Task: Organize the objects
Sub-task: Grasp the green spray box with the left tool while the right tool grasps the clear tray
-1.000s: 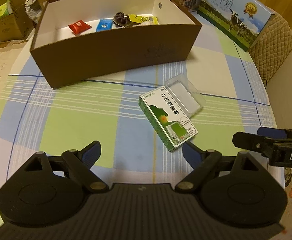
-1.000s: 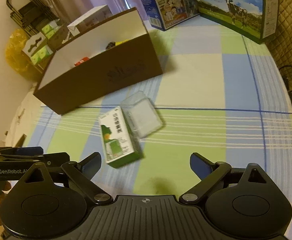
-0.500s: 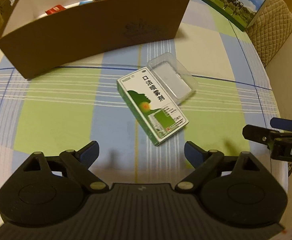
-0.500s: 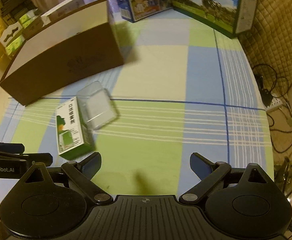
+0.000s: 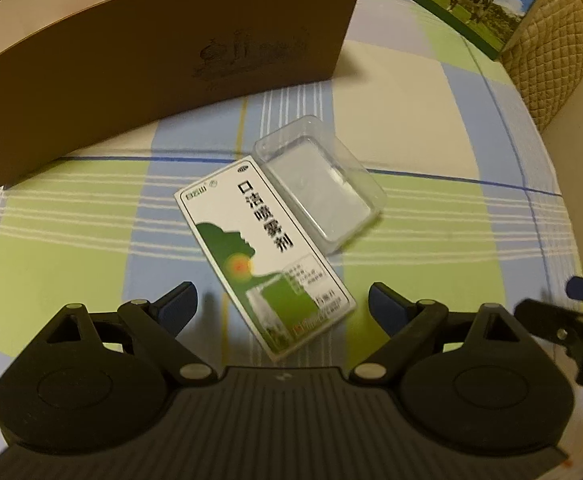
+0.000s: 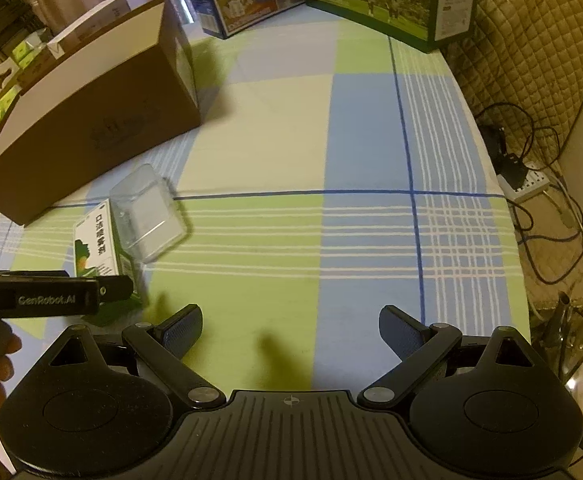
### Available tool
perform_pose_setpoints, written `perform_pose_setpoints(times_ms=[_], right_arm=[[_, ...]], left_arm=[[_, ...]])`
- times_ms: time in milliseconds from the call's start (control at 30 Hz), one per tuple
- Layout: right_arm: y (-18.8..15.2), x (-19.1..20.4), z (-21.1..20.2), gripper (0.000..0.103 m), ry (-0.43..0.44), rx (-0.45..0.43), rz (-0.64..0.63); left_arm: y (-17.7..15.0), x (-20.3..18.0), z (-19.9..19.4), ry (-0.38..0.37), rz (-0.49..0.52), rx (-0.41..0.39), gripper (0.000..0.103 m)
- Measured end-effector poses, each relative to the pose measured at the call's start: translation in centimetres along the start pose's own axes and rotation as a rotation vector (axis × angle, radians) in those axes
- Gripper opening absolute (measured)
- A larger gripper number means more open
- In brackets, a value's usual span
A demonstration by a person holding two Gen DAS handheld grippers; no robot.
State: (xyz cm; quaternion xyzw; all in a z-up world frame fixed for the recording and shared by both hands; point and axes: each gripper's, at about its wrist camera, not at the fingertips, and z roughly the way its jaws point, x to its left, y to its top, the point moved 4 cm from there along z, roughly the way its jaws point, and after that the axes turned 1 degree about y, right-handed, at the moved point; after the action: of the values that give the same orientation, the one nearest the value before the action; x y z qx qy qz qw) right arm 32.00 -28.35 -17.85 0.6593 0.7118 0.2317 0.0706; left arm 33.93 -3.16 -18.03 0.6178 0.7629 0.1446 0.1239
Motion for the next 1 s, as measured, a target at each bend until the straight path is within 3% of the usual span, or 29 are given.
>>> perform_pose_setpoints(times_ms=[167,300,633,800,1000], right_arm=[[0.2,-0.1,0.6,0.093,-0.002,0.01,0.004],[0.6,0.4,1.3,0.093,0.008,0.016,-0.015],[2.2,4.3,2.8,0.093,0.082,-0.007,-0.119],[3.1,8.1,4.2,0.093,0.146,-0.061,-0.232],[3.8,11.2,7.4,0.092,0.144,-0.082,-0.359]], left_arm=[[0.3,1.0,0.7,0.005,-0.019,0.0,0.09],[0.5,1.7,0.5,-0.023,-0.023,-0.029,0.076],[0.8,5.8,0.4,0.009,-0.061,-0.045,0.056],[0.7,7.1,0.1,-0.002,-0.073,-0.041,0.055],[2.1,7.2,0.3,0.013,-0.032,-0.065,0.061]])
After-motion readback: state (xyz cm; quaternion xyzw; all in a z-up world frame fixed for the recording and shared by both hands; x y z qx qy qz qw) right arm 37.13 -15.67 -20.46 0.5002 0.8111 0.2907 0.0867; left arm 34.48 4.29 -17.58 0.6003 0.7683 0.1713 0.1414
